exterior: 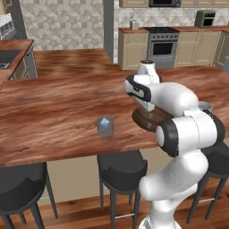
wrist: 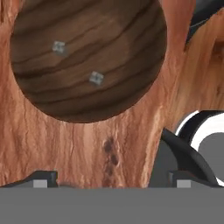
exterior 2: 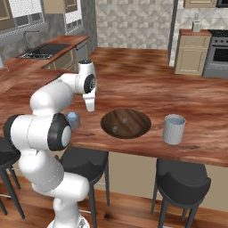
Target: There are four ice cubes in the ice bowl. Place two ice cubes in each glass of water.
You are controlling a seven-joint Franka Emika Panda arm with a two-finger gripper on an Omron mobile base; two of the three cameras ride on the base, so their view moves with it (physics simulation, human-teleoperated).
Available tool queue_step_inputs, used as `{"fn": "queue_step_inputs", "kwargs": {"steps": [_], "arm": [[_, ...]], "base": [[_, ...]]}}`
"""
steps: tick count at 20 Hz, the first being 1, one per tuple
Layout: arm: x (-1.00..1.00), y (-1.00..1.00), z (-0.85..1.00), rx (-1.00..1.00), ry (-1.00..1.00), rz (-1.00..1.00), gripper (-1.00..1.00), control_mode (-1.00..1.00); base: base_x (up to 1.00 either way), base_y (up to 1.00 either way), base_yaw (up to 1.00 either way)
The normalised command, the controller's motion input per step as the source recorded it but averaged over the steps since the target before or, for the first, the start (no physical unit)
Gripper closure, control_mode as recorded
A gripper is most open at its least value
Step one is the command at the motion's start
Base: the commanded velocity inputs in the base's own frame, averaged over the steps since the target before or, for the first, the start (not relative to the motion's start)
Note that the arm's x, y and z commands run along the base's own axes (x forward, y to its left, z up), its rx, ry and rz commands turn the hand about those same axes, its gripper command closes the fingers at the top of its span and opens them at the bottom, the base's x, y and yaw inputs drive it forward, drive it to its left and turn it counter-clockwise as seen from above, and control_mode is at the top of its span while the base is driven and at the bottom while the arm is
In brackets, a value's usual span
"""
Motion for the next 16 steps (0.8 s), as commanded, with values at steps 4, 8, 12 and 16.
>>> {"fn": "queue_step_inputs", "kwargs": {"steps": [4,8,12,16], "arm": [[-0.61,-0.63,-0.03,0.10,0.00,-0.56,-1.00,-1.00],[-0.55,-0.91,-0.16,0.00,0.05,-0.60,-1.00,-1.00],[-0.36,-0.55,-0.54,0.00,0.09,-0.60,-1.00,-1.00],[-0.02,0.00,-0.48,-0.09,0.02,-0.22,-1.00,-1.00]], "base": [[0.00,0.00,0.00],[0.00,0.00,0.00],[0.00,0.00,0.00],[0.00,0.00,0.00]]}}
